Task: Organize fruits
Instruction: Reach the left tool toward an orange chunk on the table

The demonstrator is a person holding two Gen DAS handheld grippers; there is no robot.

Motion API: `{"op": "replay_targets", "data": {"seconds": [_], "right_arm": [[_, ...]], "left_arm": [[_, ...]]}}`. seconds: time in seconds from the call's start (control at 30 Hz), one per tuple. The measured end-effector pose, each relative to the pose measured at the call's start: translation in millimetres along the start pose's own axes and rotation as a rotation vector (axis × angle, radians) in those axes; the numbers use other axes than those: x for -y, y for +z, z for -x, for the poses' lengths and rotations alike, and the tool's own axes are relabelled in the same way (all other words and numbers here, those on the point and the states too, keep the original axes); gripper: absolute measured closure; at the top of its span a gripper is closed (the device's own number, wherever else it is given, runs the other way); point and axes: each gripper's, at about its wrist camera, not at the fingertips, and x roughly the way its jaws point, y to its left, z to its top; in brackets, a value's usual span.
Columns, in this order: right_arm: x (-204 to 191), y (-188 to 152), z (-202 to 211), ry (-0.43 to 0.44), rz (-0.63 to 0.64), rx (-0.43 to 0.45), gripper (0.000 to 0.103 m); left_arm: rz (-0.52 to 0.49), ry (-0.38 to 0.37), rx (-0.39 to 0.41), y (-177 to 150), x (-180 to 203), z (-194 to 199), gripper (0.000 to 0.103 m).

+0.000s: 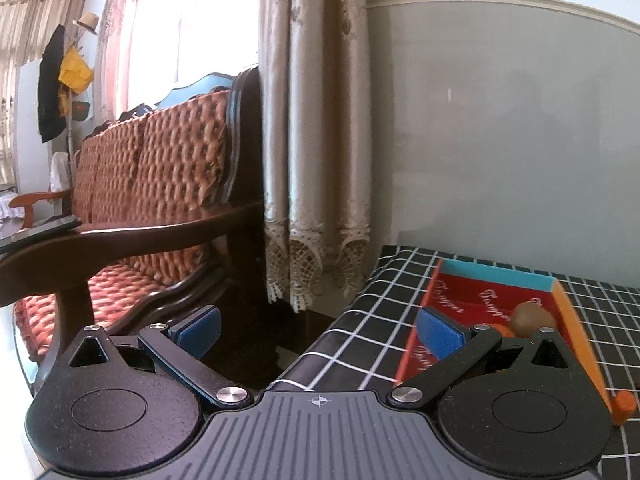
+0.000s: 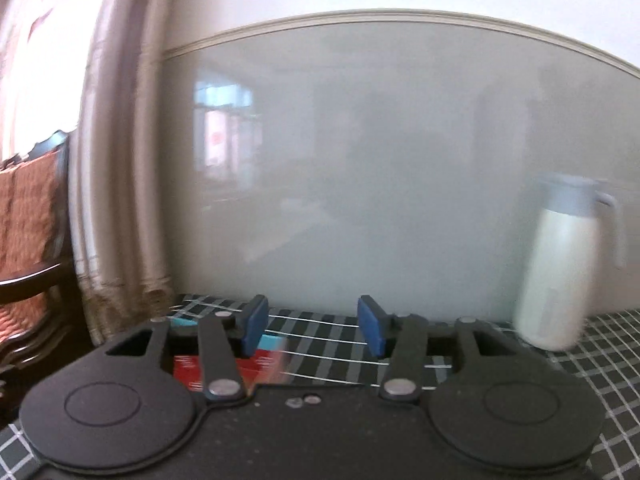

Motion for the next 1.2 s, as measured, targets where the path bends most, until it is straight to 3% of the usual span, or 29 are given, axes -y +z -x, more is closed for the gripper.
{"op": "replay_targets", "data": {"seconds": [0.1,0.4,0.57,0.8,1.2], "right_arm": [[28,-14,4,-0.057,-0.024,-0.027,0.053],[84,-47,22,-0.178,-0.121,-0.058,0.031],[101,-54,25,-0.196,-0.119,-0.084,0.030],[113,-57,29,-0.195,-0.104,-0.101,0.028],[132,-58,38,-0.203,-0.094,-0.105,0.026]], "left_arm": [[-0.012,-0.016,0.008,1,10,6,0.000],[-0.037,-0.113,0.038,2,46,27,0.000],[-0.098,-0.186,0.080,-1,79,43,0.000],[-0.109,-0.304,0.052,-4,115,49,0.000],[-0.244,-0.434,0.026,-25,167,72,0.000]]}}
